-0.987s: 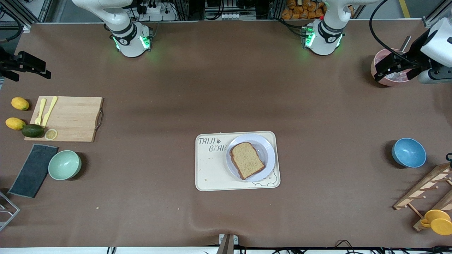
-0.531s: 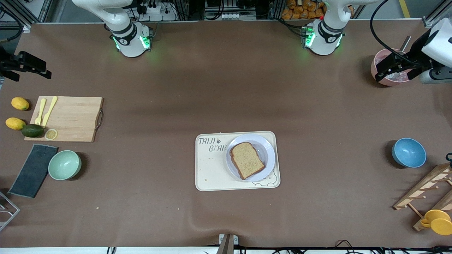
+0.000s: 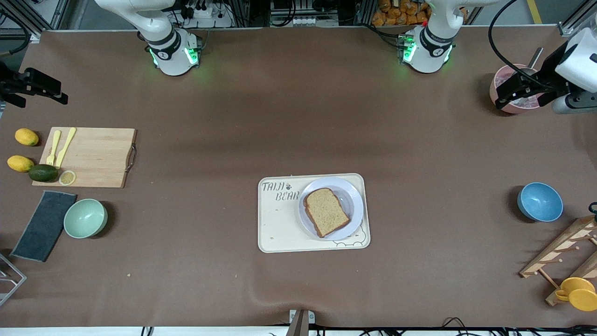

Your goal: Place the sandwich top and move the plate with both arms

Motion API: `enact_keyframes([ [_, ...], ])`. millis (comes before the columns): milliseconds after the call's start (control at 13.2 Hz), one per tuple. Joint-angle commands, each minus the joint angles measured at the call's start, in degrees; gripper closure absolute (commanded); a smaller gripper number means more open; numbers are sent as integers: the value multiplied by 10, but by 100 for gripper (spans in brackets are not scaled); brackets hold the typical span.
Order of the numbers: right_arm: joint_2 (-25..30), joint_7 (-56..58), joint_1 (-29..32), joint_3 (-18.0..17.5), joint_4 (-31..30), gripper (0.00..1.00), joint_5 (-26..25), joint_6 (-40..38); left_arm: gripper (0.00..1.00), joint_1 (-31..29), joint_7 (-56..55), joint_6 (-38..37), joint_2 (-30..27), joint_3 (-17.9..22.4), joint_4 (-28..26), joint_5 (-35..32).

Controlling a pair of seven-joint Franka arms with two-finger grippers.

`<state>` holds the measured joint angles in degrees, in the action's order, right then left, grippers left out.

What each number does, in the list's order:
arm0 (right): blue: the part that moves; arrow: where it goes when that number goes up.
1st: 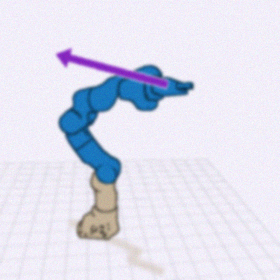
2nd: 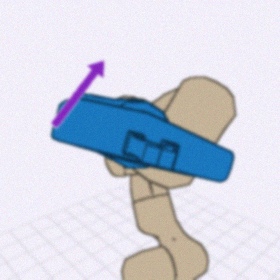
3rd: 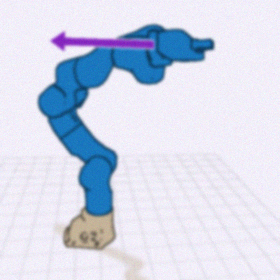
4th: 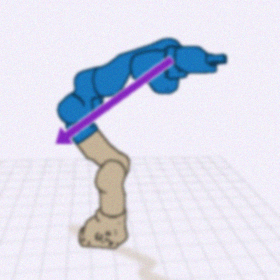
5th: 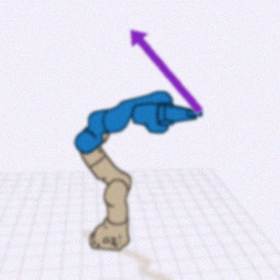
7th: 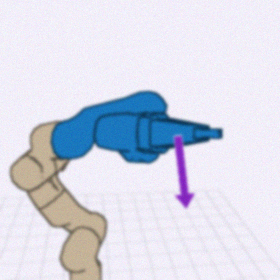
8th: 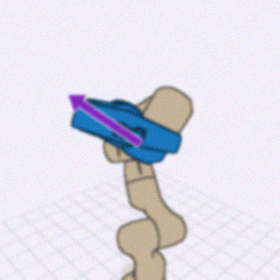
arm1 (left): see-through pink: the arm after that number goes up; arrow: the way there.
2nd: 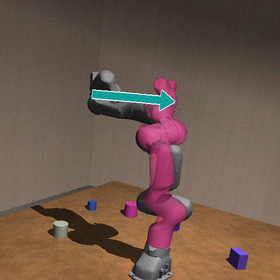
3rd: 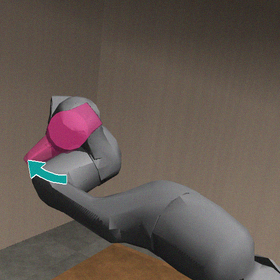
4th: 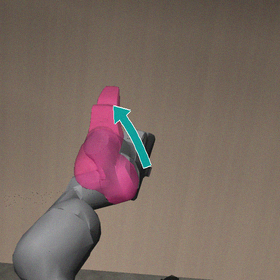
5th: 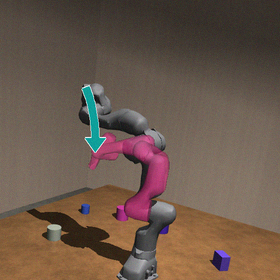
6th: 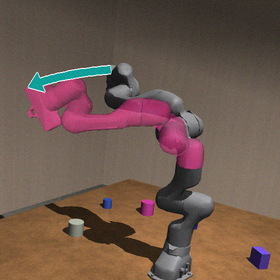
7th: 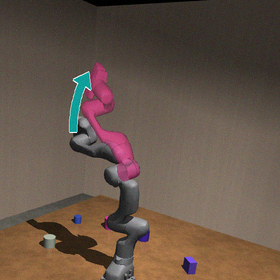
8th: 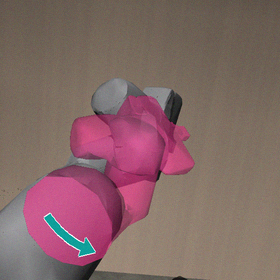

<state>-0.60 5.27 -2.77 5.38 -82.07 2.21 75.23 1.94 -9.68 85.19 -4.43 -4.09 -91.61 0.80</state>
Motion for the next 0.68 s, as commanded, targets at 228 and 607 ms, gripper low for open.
enact_keyframes([
  [228,3,-3,0,-2,2,0,-1,1,0,-2,6,4,-2,-9,0,-19],
  [607,3,-3,0,-2,1,0,-1,0,0,0,9,-1,-3,-10,9,-39],
])
